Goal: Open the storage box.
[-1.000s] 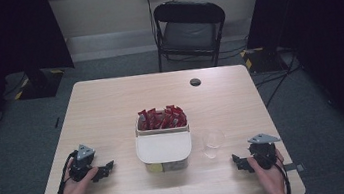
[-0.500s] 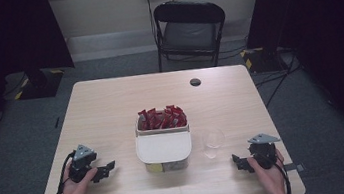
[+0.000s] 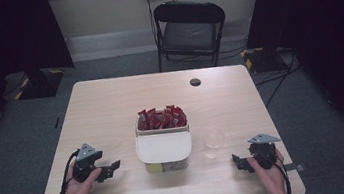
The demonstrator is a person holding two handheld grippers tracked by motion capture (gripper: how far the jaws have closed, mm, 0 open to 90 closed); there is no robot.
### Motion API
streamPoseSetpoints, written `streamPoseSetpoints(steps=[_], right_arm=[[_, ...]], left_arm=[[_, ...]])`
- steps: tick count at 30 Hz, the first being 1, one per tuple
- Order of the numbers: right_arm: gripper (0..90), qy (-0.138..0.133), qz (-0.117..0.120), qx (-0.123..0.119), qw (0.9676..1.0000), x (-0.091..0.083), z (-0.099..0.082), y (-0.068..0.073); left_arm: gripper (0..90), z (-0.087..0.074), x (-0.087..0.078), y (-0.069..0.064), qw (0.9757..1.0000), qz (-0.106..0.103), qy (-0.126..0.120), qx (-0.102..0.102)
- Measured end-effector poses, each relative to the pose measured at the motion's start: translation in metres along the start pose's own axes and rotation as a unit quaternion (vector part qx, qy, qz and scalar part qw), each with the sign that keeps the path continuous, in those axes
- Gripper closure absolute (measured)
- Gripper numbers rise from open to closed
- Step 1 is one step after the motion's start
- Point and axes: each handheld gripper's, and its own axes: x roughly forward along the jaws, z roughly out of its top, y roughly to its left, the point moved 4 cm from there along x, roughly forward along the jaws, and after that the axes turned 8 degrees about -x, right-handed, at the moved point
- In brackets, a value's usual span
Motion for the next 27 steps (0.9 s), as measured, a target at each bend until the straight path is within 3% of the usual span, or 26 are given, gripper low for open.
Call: streamPoseSetpoints(steps=[16, 17, 27], right_arm=[[0.0, 0.0, 0.0, 0.0, 1.0, 0.0, 0.0, 0.0], [0.0, 0.0, 0.0, 0.0, 1.0, 0.0, 0.0, 0.0], [0.0, 0.0, 0.0, 0.001, 1.0, 0.0, 0.0, 0.0]], left_arm=[[17.2, 0.013, -0.005, -0.024, 0.999, -0.041, -0.017, 0.012], [17.2, 0.014, -0.005, -0.028, 0.9988, -0.043, -0.014, 0.019], [16.9, 0.013, -0.003, -0.04, 0.9973, -0.065, -0.013, 0.032]])
